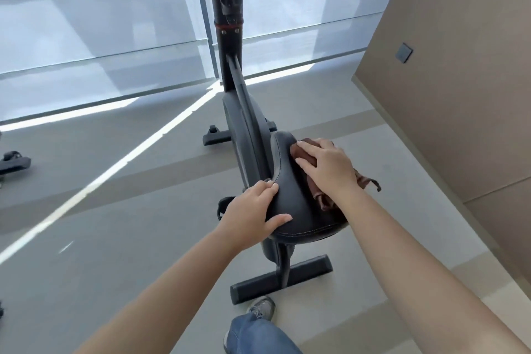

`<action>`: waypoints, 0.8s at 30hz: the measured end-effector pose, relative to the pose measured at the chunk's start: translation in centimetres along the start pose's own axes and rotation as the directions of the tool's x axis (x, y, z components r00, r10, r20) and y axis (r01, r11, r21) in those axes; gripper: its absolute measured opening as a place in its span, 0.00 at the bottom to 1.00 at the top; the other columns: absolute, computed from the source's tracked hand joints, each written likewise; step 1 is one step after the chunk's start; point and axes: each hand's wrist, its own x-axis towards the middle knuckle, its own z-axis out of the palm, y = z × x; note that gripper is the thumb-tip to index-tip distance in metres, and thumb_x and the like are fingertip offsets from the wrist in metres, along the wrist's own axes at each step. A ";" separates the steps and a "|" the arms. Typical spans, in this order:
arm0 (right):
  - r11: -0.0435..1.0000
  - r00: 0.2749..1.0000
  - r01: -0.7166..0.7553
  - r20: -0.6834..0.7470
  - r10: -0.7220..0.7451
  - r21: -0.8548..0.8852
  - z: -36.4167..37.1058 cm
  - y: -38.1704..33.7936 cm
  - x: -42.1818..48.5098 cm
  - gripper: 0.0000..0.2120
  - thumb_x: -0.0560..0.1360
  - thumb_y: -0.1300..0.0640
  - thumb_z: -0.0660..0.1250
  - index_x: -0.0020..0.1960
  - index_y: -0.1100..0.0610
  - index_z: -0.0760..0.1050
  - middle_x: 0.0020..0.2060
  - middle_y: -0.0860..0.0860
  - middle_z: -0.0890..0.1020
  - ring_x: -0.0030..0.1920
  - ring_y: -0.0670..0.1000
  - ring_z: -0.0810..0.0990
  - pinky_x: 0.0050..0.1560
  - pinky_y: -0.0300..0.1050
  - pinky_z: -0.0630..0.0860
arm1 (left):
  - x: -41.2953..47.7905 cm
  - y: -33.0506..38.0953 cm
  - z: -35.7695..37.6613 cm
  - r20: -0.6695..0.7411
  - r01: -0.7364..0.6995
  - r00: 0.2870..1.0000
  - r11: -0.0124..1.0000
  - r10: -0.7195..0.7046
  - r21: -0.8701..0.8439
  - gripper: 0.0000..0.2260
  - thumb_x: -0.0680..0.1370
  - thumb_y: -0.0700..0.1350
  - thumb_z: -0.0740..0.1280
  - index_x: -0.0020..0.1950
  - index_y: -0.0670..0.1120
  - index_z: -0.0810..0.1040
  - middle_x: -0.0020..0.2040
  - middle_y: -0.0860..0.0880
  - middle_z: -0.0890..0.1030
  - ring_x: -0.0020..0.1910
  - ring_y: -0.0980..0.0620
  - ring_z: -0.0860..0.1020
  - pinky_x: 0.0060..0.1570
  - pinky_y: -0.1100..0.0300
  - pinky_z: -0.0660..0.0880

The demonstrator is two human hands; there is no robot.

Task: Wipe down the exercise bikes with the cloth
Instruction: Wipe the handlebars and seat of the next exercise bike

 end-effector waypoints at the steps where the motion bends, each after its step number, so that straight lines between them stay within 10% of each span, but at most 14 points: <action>1: 1.000 1.000 0.019 -0.016 -0.019 0.002 -0.1 0.4 -0.7 0.19 0.75 0.47 0.63 0.65 0.45 0.71 0.62 0.52 0.73 0.59 0.60 0.70 0.58 0.53 0.70 | -0.4 0.3 0.2 -0.019 0.014 1.000 1.000 -0.014 0.011 0.30 0.74 0.60 0.60 0.71 0.45 0.61 0.69 0.50 0.67 0.66 0.51 0.65 0.61 0.57 0.65; 10: 0.985 0.945 0.056 -0.327 -0.001 0.160 0.7 3.8 -9.7 0.15 0.72 0.60 0.69 0.59 0.55 0.78 0.62 0.58 0.74 0.57 0.64 0.71 0.60 0.50 0.66 | -2.2 2.1 1.4 -0.008 0.171 0.985 0.984 -0.170 0.050 0.40 0.69 0.59 0.69 0.73 0.44 0.54 0.72 0.48 0.61 0.70 0.49 0.59 0.63 0.54 0.64; 17: 0.979 0.979 0.203 0.018 -0.203 0.017 -0.2 2.2 -2.0 0.17 0.74 0.48 0.64 0.63 0.46 0.73 0.65 0.52 0.71 0.62 0.61 0.66 0.62 0.57 0.67 | -1.7 1.8 1.5 -0.039 0.251 0.966 0.964 -0.255 -0.088 0.40 0.65 0.55 0.74 0.71 0.47 0.61 0.67 0.51 0.67 0.67 0.50 0.64 0.61 0.57 0.64; 24: 0.944 0.944 0.328 0.022 -0.328 0.032 1.3 0.5 3.8 0.18 0.76 0.49 0.62 0.65 0.47 0.70 0.64 0.54 0.70 0.60 0.64 0.66 0.61 0.57 0.67 | -2.2 1.9 1.6 -0.084 0.288 0.946 0.931 -0.313 -0.226 0.38 0.62 0.52 0.77 0.69 0.49 0.66 0.65 0.52 0.69 0.65 0.52 0.66 0.61 0.61 0.62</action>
